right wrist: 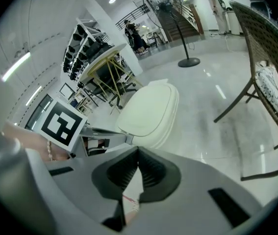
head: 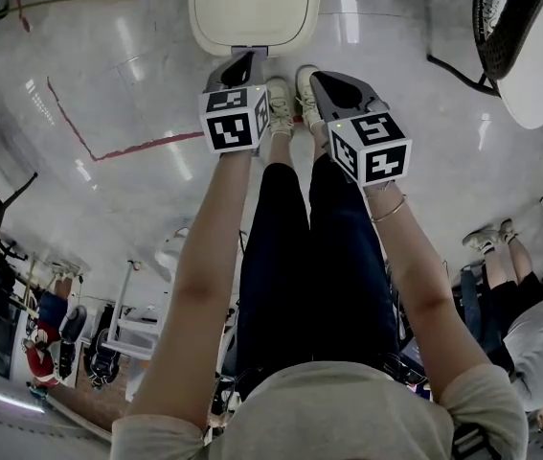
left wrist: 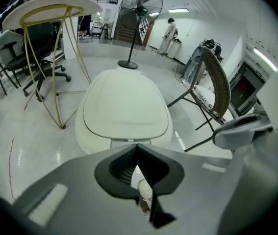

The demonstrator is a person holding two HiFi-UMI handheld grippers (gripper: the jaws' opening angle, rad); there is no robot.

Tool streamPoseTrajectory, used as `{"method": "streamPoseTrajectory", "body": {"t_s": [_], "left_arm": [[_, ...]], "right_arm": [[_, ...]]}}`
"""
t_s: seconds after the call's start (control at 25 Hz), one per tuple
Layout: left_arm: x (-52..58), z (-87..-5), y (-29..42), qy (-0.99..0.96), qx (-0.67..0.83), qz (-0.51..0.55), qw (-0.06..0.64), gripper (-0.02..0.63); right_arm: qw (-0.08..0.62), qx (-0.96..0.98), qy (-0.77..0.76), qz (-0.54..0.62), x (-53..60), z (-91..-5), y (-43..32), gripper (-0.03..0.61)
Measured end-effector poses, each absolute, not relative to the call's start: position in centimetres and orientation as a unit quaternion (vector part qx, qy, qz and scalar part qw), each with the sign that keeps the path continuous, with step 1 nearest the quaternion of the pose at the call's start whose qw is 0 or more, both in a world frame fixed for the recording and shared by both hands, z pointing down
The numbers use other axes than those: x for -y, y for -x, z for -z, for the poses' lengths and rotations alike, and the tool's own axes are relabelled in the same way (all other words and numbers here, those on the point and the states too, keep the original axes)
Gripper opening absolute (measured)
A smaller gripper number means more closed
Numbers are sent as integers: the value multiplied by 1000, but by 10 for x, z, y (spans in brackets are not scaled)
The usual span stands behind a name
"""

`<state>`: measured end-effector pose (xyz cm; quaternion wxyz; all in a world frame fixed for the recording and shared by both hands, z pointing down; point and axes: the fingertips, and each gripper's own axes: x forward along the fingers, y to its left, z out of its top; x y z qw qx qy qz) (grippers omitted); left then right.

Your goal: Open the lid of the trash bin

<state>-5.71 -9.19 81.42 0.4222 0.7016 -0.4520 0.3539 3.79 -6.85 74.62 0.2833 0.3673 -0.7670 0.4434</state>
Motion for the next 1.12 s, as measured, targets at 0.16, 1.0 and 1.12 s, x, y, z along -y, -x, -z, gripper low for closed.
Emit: {"method": "streamPoseTrajectory", "body": {"t_s": [0.16,1.0,1.12], "left_arm": [[94,-816,60,-699,449,-351,432,9],[95,-814,58,-723,402,-348,441,9],[98,-801,52,-719,401,-324,466,9]], "right_arm": [[287,768,-364,-442,71,-745,-33,8],[295,792,-357,-397,82,-717,-36,8],[298,801,-351,-382,83,-705,-39,8]]}}
